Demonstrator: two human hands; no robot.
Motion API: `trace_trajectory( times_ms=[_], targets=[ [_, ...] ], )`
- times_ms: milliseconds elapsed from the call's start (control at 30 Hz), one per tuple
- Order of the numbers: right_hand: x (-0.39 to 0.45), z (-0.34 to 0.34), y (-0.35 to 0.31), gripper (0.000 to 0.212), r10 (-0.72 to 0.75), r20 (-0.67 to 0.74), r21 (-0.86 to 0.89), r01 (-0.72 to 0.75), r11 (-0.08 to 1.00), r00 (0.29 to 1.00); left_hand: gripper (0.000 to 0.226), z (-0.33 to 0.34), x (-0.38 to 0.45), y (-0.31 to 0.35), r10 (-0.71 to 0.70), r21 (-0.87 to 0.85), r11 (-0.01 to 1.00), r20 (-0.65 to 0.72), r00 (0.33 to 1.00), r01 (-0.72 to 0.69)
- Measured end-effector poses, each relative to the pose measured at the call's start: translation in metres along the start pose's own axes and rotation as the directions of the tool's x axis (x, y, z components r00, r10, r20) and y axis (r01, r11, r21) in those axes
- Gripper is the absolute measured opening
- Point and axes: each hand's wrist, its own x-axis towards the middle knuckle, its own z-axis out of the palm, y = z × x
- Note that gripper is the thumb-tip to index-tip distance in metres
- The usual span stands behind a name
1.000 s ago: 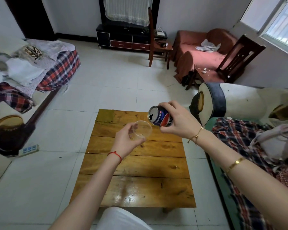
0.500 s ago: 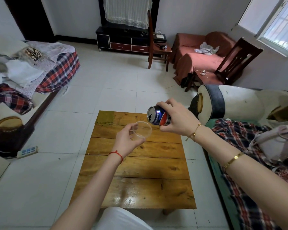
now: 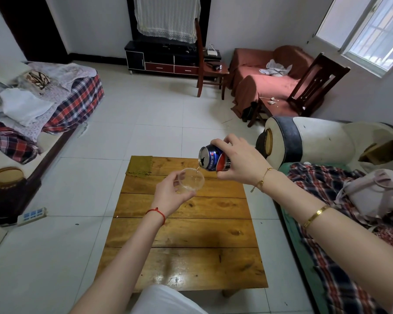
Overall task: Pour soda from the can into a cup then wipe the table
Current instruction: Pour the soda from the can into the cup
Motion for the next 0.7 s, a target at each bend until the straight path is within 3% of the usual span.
trace_trajectory(
  times_ms=[700],
  targets=[
    [0.0065,-0.0030,0.0035,0.073,0.011,-0.005,-0.061,-0.012,0.998,1.000,0.072,0.0033,0.0054,-0.0017,-0.040,-0.017,0.999,0.015,0.999,0.040]
  ],
)
